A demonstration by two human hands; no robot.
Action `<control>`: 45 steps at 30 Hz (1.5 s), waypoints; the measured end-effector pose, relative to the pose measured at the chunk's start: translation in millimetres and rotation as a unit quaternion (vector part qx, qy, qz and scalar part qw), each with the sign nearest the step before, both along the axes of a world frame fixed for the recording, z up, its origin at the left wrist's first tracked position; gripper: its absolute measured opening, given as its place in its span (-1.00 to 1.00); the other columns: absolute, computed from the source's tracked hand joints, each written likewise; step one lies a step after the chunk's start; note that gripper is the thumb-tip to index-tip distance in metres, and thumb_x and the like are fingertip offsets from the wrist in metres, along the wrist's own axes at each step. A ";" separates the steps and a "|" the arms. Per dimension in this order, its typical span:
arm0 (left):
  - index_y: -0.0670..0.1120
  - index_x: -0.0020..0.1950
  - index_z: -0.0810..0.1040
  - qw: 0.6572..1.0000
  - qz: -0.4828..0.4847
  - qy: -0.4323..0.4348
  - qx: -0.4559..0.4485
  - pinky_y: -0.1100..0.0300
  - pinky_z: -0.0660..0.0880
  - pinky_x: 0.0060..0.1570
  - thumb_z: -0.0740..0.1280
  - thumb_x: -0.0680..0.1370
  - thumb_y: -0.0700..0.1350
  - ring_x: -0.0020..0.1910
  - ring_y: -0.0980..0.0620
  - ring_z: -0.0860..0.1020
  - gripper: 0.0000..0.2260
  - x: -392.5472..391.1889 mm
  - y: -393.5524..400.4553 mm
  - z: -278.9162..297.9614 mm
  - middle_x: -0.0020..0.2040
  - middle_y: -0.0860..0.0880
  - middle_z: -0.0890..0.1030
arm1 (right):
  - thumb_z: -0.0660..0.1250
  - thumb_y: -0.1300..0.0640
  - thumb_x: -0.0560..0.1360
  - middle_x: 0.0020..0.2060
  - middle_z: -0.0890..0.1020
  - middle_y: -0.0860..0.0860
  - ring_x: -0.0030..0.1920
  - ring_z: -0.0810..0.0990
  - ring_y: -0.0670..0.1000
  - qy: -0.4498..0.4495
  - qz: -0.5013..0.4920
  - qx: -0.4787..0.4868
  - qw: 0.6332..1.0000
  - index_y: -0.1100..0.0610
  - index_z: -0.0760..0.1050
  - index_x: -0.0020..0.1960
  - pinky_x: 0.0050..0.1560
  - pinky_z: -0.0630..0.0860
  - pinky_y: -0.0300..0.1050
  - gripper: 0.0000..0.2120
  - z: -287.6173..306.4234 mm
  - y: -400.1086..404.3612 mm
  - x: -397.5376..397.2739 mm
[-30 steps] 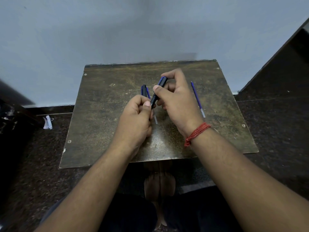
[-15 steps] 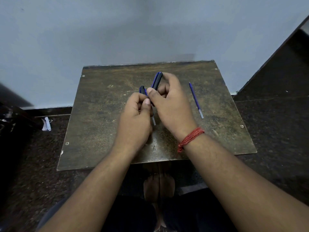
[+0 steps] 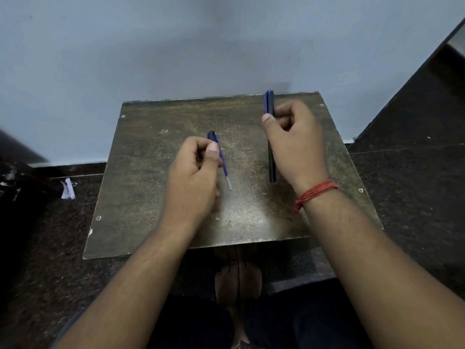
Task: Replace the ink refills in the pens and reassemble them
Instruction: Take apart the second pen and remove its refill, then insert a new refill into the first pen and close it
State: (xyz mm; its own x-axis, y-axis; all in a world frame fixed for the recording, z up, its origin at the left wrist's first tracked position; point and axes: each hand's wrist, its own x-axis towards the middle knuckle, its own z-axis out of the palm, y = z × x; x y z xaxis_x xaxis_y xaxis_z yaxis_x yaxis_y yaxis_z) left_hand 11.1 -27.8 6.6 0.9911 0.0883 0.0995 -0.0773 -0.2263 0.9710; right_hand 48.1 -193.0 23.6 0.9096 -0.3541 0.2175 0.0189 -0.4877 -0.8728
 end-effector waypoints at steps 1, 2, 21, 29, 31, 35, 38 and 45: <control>0.11 -0.08 0.50 1.000 0.020 -0.011 0.013 0.05 0.48 -0.40 0.22 0.65 -0.01 -0.38 0.06 0.50 -0.87 2.2 4.2 0.3 -0.20 0.05 0.60 | 0.36 0.03 0.55 -0.33 0.55 -0.11 -0.29 0.53 -0.14 0.020 -0.001 -0.046 0.999 0.01 0.49 -0.09 -0.26 0.45 -0.26 -0.91 -2.7 -4.3 0.9; 0.14 -0.09 0.49 0.999 0.041 -0.021 0.027 0.01 0.50 -0.35 0.24 0.63 0.01 -0.33 0.04 0.51 -0.88 5.1 9.0 -0.8 -0.17 0.02 0.61 | 0.36 0.00 0.54 -0.30 0.57 -0.10 -0.23 0.56 -0.08 0.040 -0.004 -0.086 0.995 0.01 0.49 -0.10 -0.21 0.49 -0.17 -0.89 -5.7 -7.7 2.1; 0.02 -0.04 0.50 0.983 0.080 -0.012 0.165 0.30 0.41 -0.22 0.32 0.56 -0.09 -0.24 0.18 0.48 -0.99 12.3 21.4 -8.8 -0.17 0.08 0.55 | 0.23 -0.16 0.57 -0.14 0.60 -0.01 0.14 0.51 0.14 0.164 -0.001 -0.364 0.917 0.05 0.42 -0.02 0.16 0.33 0.14 -0.74 -12.1 4.3 3.9; 0.09 -0.05 0.41 0.942 0.041 -0.020 0.333 -0.04 0.44 0.03 0.36 0.49 0.07 -0.08 0.01 0.50 -0.84 10.3 13.3 -15.7 -0.21 0.16 0.49 | 0.21 -0.10 0.60 -0.15 0.58 -0.07 0.11 0.49 0.10 0.106 0.041 -0.318 0.941 0.05 0.45 -0.02 0.18 0.38 0.12 -0.79 -0.6 18.5 -3.8; 0.08 -0.02 0.40 0.933 0.041 -0.007 0.357 -0.07 0.38 0.07 0.35 0.49 0.08 -0.05 0.00 0.50 -0.82 9.5 11.4 -16.2 -0.18 0.14 0.51 | 0.22 -0.09 0.60 -0.14 0.61 -0.06 0.10 0.49 0.09 0.101 0.056 -0.310 0.944 0.04 0.45 -0.02 0.20 0.40 0.11 -0.81 -2.1 22.2 -5.2; 0.05 -0.01 0.42 0.928 0.048 -0.007 0.370 -0.10 0.35 0.09 0.33 0.50 0.03 -0.05 -0.03 0.55 -0.85 9.6 9.7 -17.0 -0.19 0.11 0.55 | 0.24 -0.07 0.59 -0.13 0.62 -0.05 0.10 0.50 0.09 0.089 0.071 -0.302 0.947 0.04 0.45 -0.02 0.20 0.43 0.11 -0.82 -2.2 24.3 -6.6; 0.05 -0.01 0.41 0.929 0.052 -0.008 0.366 -0.11 0.37 0.12 0.31 0.50 0.01 -0.08 -0.05 0.57 -0.86 10.0 9.4 -18.9 -0.24 0.11 0.56 | 0.25 -0.05 0.59 -0.13 0.62 -0.05 0.11 0.50 0.10 0.086 0.084 -0.291 0.949 0.06 0.46 0.00 0.19 0.42 0.11 -0.82 -1.7 24.5 -7.0; -0.03 0.04 0.48 0.927 0.067 -0.021 0.368 -0.11 0.34 0.13 0.25 0.51 -0.05 -0.09 -0.07 0.57 -0.86 13.4 11.8 -21.6 -0.27 0.09 0.57 | 0.26 -0.03 0.59 -0.17 0.59 -0.09 0.07 0.49 0.07 0.065 0.096 -0.270 0.956 0.07 0.47 -0.01 0.16 0.44 0.09 -0.83 0.5 24.7 -8.3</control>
